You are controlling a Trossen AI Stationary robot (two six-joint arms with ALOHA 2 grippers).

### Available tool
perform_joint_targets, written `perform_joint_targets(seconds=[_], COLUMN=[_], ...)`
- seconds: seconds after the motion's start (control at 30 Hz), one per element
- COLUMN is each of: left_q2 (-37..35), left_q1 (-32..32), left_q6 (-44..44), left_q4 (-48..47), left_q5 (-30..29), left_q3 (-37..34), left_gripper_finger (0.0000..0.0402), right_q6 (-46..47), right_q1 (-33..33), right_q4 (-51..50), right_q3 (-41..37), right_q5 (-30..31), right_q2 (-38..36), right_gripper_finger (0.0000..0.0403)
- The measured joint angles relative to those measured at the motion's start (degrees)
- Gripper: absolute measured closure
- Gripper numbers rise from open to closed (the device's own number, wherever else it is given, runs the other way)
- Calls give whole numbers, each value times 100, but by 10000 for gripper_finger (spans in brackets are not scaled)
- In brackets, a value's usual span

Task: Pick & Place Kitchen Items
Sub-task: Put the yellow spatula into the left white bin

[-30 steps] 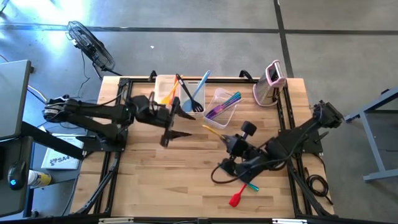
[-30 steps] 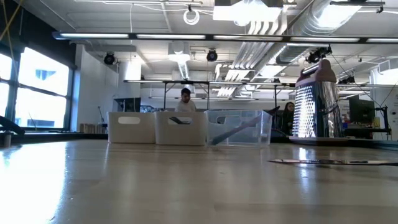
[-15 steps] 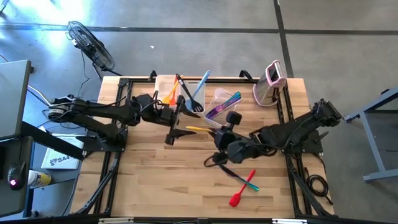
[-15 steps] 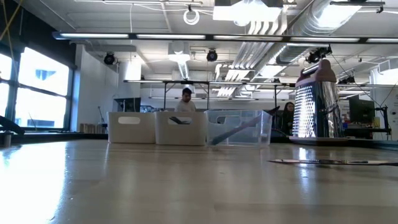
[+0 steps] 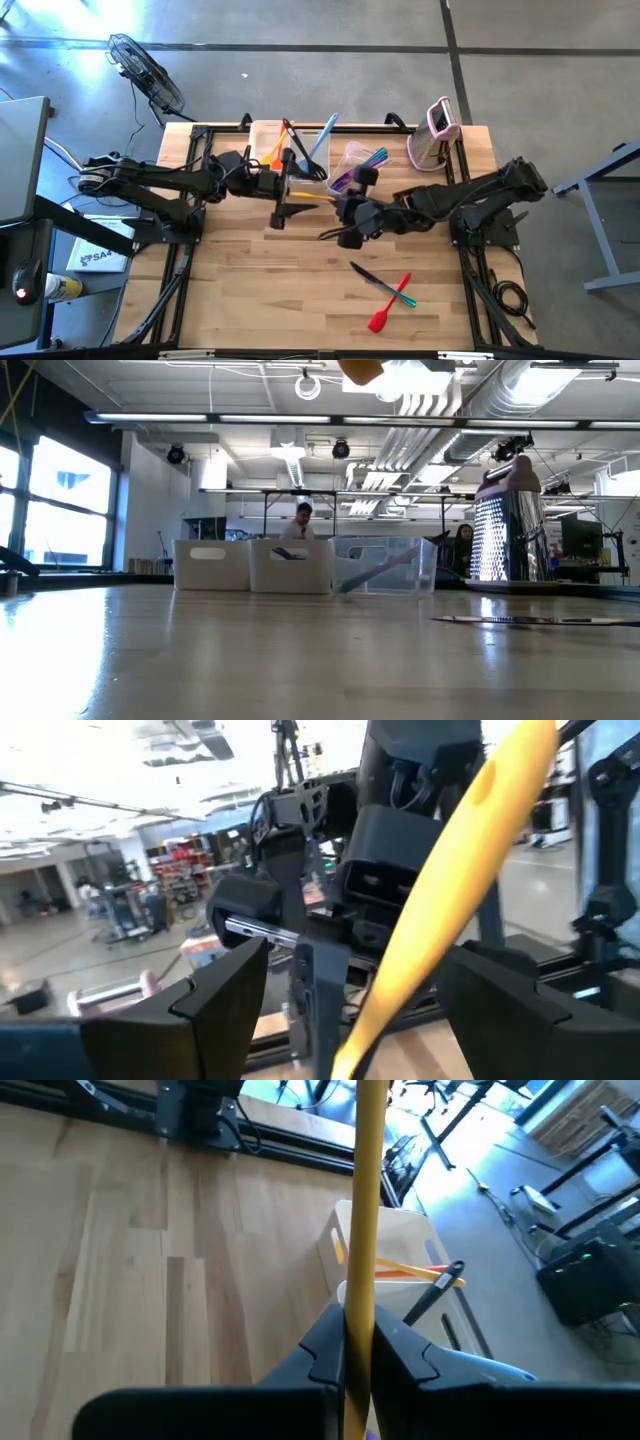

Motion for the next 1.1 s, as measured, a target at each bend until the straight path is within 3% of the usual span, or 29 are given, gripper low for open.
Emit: perform_joint_targets(seconds=[0.13, 0.3, 0.4, 0.6, 0.9, 1.03, 1.1], left_q2=[0, 0, 0, 0, 0, 0, 0], left_q1=[2, 2, 0, -6, 0, 2, 2], left_q6=[120, 203, 415, 867, 1014, 1020, 1038], left_q4=[-11, -109, -165, -219, -344, -512, -618], left_q5=[-191, -187, -219, -216, -540, -655, -806], left_q3=[0, 0, 0, 0, 0, 0, 0], left_gripper_finger=[135, 188, 240, 381, 388, 388, 388], right_q6=[-96, -124, -168, -209, 50, 41, -11], right_q1=[-65, -65, -66, -104, -258, -196, -115], right_q4=[56, 92, 90, 77, -23, -62, -65], right_q3=[0, 0, 0, 0, 2, 2, 2], right_q5=[-80, -149, -140, -222, -288, 52, 501], right_q2=[-1, 0, 0, -2, -2, -2, -2], right_gripper_finger=[388, 388, 388, 384, 313, 274, 251])
